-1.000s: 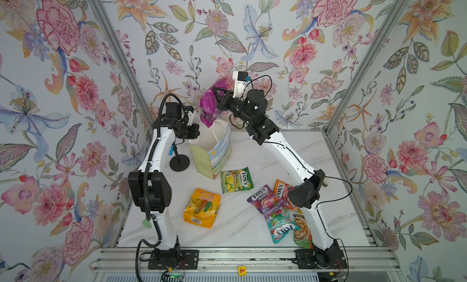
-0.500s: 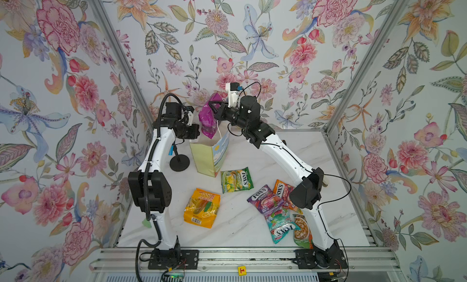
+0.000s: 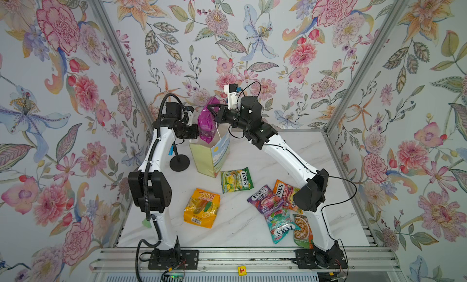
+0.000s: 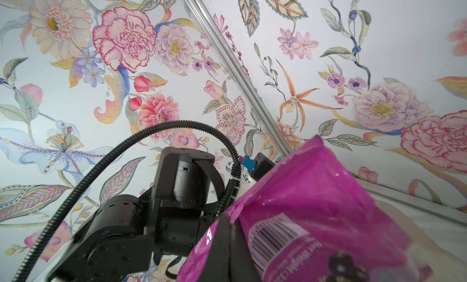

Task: Place the snacks into the paper bag
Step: 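Lower the purple packet into the bag opening and open the right gripper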

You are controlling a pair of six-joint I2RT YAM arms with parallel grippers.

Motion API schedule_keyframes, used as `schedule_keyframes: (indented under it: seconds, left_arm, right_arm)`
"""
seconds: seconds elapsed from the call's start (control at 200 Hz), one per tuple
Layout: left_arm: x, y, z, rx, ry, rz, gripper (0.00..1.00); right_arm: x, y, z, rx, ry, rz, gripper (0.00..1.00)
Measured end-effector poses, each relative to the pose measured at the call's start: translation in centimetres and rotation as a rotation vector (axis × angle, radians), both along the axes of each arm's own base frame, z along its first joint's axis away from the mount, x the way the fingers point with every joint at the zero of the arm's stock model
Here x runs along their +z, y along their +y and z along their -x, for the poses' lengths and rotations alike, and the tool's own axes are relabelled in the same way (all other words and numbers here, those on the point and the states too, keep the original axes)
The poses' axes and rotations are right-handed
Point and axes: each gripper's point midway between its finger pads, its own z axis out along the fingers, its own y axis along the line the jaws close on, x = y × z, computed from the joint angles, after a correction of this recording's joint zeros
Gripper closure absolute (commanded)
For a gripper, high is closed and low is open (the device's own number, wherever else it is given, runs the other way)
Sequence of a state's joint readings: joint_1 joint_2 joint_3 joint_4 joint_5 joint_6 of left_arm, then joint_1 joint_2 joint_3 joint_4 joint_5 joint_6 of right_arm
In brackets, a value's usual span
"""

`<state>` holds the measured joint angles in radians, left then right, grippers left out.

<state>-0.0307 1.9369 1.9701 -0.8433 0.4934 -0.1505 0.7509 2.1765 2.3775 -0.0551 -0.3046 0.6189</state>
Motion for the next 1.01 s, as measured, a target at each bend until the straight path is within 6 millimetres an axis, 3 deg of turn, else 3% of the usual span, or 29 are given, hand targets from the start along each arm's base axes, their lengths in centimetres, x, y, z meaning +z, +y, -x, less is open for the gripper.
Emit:
schedule_keyframes:
  seconds: [0.155,0.285,1.006]
  left_arm:
    - [0.0,0.0,0.0,0.000,0.000,0.000,0.98]
    - [0.0,0.0,0.0,0.000,0.000,0.000,0.98]
    - [0.0,0.2,0.0,0.004,-0.001,0.000,0.98]
  right_arm:
    - [0.9,-1.1,1.2,-0.001,0.001,0.002,1.00]
    - [0.4,-1.5,1.5,-0.002,0.013,0.012,1.00]
    - [-8.1,-1.9,-0.4,-0.028,0.168,0.123,1.00]
